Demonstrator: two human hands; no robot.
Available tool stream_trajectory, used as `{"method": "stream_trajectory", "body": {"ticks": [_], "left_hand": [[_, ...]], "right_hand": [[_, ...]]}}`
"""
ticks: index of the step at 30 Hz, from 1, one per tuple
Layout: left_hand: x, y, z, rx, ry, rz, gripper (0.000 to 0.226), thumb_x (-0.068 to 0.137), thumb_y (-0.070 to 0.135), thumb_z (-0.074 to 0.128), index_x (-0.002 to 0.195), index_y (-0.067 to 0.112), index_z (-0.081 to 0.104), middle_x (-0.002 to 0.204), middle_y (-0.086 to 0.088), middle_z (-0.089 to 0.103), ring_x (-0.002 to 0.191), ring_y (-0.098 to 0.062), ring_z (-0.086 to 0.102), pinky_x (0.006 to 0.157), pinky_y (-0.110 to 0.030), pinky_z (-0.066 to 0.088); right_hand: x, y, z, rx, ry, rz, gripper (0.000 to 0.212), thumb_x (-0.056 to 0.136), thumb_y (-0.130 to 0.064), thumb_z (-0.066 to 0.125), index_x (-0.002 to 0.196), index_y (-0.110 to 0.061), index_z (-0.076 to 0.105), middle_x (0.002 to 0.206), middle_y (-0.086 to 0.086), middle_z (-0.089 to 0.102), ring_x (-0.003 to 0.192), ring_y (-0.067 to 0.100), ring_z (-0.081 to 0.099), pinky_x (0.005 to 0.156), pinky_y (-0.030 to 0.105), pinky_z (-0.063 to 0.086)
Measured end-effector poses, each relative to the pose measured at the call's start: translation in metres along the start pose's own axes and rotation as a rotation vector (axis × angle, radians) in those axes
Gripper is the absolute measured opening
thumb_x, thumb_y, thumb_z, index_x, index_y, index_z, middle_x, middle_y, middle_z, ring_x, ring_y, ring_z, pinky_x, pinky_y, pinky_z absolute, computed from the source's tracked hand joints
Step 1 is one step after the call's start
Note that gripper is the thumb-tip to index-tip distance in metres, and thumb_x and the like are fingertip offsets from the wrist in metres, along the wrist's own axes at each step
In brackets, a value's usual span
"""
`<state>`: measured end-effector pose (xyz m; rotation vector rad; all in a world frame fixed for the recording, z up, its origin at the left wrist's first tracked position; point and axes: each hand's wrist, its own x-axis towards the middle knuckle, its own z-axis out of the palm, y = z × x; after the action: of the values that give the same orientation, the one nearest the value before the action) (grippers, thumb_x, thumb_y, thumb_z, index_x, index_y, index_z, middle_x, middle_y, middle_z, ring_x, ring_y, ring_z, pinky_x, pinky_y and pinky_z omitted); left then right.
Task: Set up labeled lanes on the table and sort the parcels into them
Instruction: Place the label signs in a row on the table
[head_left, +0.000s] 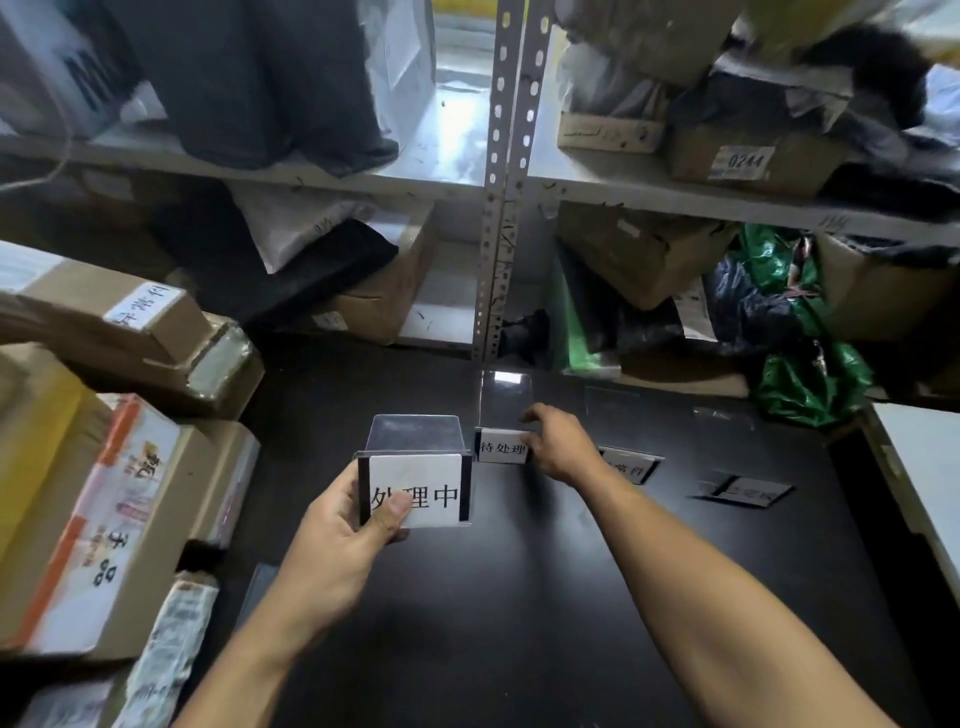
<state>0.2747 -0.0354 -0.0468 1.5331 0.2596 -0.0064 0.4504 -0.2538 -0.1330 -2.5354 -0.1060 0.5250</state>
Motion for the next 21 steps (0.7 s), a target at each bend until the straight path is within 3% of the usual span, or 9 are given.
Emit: {"method": "stream_trajectory", "body": {"ticks": [2,5,10,17,21], "left_hand": [[-0.006,0.005,-0.003,0.006,0.01,0.004,0.035,0.083,0.036,0.073,0.112,0.019,0.062,0.102,0.005,0.074,0.09,-0.004,0.068,0.069,-0.019,0.054],[-0.018,0.015,-0.007,-0.022,0.006,0.016,0.027,0.083,0.023,0.066,0.11,0.019,0.061,0.098,0.009,0.074,0.087,-0.002,0.068,0.067,-0.018,0.054],[-0.045,0.041,-0.015,-0.003,-0.054,0.037,0.024,0.088,0.018,0.061,0.112,0.019,0.059,0.1,0.011,0.074,0.092,-0.003,0.068,0.069,-0.018,0.054],[-0.089,0.083,-0.03,0.01,-0.132,0.093,0.025,0.092,0.019,0.056,0.117,0.02,0.054,0.112,0.0,0.069,0.101,-0.012,0.066,0.078,-0.029,0.057],[-0.111,0.097,-0.041,-0.06,-0.172,0.071,0.028,0.094,0.023,0.055,0.119,0.026,0.044,0.114,-0.003,0.066,0.105,-0.019,0.065,0.084,-0.039,0.054]], "right_hand": [[-0.012,-0.007,-0.005,0.057,0.068,0.024,0.038,0.098,-0.006,0.05,0.135,-0.009,0.054,0.139,0.009,0.055,0.128,0.024,0.052,0.104,0.028,0.039],[-0.052,-0.027,-0.015,0.273,0.285,0.058,0.036,0.096,-0.004,0.046,0.129,-0.009,0.059,0.128,0.007,0.062,0.116,0.019,0.058,0.096,0.023,0.042],[-0.156,-0.081,-0.037,0.593,0.161,-0.191,0.028,0.098,-0.004,0.046,0.108,-0.022,0.065,0.099,-0.005,0.07,0.084,0.004,0.066,0.077,0.019,0.05],[-0.256,-0.145,-0.075,0.513,0.063,-0.385,0.019,0.101,-0.028,0.051,0.115,-0.034,0.063,0.1,-0.008,0.07,0.093,0.005,0.065,0.078,0.02,0.053],[-0.282,-0.163,-0.07,0.446,0.131,-0.39,0.016,0.097,-0.027,0.06,0.111,-0.034,0.063,0.099,-0.012,0.067,0.092,0.006,0.064,0.08,0.023,0.053]]}}
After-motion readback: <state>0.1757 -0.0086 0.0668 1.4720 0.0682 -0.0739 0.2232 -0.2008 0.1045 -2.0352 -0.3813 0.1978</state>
